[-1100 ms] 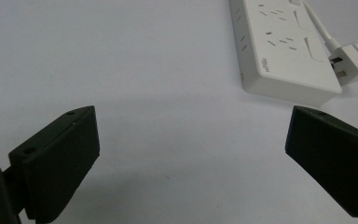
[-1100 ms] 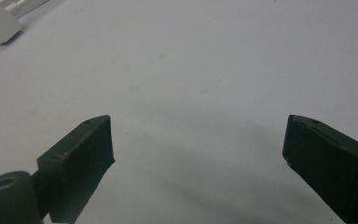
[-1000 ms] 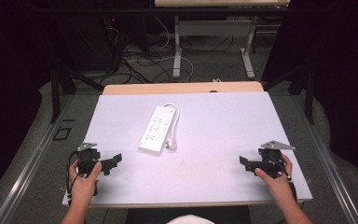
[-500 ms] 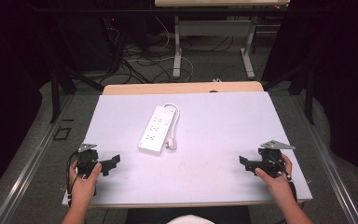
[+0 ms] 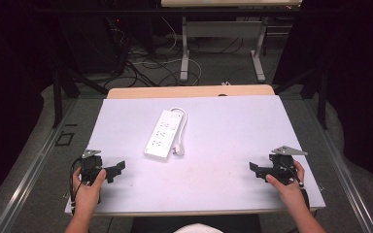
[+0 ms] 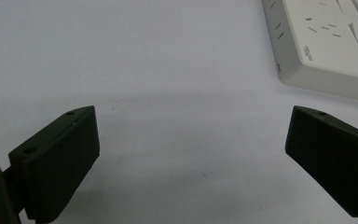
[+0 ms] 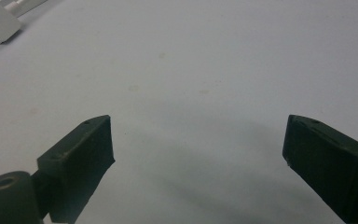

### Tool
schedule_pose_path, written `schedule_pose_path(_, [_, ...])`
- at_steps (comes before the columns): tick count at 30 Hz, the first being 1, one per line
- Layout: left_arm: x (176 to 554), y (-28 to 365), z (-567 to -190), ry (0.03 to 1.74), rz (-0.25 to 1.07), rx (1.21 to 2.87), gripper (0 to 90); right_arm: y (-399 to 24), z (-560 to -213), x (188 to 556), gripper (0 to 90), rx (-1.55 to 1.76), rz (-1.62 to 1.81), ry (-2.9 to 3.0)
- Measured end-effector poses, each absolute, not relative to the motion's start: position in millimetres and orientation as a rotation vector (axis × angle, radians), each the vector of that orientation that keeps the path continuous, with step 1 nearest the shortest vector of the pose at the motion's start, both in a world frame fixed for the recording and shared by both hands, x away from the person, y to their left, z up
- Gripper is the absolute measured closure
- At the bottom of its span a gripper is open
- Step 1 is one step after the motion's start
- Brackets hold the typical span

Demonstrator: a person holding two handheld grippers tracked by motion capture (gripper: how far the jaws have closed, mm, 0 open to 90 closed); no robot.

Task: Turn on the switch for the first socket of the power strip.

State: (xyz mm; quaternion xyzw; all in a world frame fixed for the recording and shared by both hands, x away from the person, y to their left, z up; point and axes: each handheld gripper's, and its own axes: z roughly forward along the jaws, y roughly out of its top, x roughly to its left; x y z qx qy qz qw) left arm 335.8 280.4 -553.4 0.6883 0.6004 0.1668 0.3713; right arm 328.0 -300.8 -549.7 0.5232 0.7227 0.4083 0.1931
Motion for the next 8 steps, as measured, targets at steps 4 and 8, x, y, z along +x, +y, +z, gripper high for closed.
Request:
schedule_pose_path(4, [336.0, 279.9, -553.7, 1.537, 0.426, 1.774, 2.8, -300.8, -549.5, 327.9, 7.9, 1.467, 1.145, 2.028])
schedule_pose_path(8, [336.2, 280.1, -552.7, 1.541, 0.423, 1.778, 2.8, -300.9, -549.5, 328.0, 7.9, 1.465, 1.145, 2.029])
